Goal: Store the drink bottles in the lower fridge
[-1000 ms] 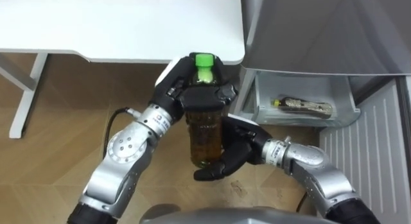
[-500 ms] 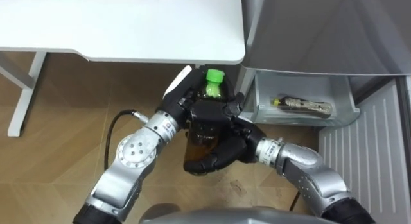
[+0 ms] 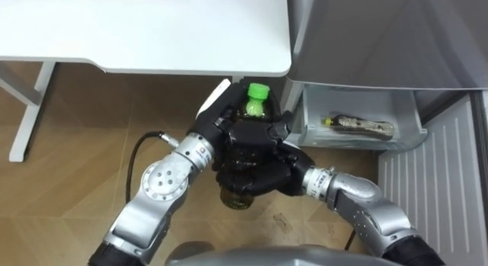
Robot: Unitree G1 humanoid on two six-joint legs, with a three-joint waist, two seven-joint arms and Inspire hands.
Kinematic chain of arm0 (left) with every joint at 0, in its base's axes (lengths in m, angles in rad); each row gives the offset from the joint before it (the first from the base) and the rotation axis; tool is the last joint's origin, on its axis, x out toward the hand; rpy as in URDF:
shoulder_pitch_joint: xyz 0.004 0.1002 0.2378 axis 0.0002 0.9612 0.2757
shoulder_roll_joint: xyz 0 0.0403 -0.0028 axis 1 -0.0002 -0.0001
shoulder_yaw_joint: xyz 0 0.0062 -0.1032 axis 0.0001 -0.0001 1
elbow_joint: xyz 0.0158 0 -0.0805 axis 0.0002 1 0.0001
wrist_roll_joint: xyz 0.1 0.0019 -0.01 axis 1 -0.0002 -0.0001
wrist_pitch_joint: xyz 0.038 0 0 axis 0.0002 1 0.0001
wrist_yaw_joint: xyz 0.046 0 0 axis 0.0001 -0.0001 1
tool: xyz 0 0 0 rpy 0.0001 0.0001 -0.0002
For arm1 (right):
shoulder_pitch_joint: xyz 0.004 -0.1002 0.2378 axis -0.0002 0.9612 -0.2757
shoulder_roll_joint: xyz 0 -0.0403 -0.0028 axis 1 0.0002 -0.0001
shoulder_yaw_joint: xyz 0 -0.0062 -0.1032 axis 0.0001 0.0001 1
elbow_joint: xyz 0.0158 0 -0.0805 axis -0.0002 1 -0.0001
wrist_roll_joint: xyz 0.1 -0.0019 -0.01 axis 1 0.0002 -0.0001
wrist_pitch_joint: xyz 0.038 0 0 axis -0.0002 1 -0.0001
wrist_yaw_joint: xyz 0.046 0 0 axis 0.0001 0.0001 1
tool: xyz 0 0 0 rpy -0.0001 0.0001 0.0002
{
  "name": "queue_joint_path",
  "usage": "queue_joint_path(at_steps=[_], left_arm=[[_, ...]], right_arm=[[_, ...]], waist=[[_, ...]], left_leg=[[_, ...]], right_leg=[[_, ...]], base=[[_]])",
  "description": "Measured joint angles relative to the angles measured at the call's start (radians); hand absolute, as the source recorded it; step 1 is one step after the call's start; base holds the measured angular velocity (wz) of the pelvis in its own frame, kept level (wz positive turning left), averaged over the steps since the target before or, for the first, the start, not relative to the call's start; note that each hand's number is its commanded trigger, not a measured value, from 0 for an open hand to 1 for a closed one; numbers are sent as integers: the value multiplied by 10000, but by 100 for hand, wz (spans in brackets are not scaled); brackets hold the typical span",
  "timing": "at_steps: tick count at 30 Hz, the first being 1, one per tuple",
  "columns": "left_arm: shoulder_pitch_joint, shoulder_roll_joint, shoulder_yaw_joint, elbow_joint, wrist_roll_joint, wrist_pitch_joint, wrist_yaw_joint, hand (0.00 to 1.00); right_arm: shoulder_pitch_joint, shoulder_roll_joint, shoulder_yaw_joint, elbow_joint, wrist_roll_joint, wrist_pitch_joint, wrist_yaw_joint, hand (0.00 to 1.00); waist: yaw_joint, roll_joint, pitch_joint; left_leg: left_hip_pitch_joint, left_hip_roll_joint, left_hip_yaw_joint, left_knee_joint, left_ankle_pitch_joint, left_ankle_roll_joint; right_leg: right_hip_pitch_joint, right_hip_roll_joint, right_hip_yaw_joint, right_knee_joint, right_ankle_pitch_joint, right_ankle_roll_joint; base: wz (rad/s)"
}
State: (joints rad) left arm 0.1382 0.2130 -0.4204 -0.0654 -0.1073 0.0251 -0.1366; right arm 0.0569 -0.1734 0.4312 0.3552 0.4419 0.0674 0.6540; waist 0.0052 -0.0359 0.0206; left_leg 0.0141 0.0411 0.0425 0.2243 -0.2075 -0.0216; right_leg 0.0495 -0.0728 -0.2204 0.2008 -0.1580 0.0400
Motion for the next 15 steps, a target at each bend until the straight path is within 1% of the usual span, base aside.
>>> queue_joint_path(at_steps=[1,2,3,9,11,15], left_arm=[[0,-9,-27,-1,-9,-12,24,100],[-1,-10,-62,-1,1,-26,37,73],[0,-6,-65,0,13,-26,42,0],[-7,16,-105,1,-93,-23,113,0],[-8,-3,-119,1,-408,-18,117,0],[-8,-29,-127,4,-586,4,99,0]], right_arm=[[0,3,12,36,85,0,-19,100],[-1,1,57,105,221,0,-45,100],[-1,3,75,148,280,-1,-46,100],[-1,-26,120,199,421,-36,-110,100],[-4,-114,172,193,445,-36,-203,100],[-2,-237,190,182,464,-36,-212,100]], waist=[[0,0,0],[11,0,-1],[14,0,-1],[11,3,0],[30,20,-23],[69,37,-25]], left_leg=[[8,0,1,2,0,0],[25,0,3,5,0,0],[45,0,5,7,0,0],[57,2,40,-8,0,0],[-38,3,71,4,0,0],[-27,6,109,-5,0,0]], right_leg=[[0,0,1,0,0,0],[2,0,1,0,0,0],[3,0,3,0,0,0],[-36,2,17,1,0,0],[-152,2,37,14,0,0],[-175,6,97,16,0,0]], base=[[0],[0],[0],[0],[-4],[-3]])
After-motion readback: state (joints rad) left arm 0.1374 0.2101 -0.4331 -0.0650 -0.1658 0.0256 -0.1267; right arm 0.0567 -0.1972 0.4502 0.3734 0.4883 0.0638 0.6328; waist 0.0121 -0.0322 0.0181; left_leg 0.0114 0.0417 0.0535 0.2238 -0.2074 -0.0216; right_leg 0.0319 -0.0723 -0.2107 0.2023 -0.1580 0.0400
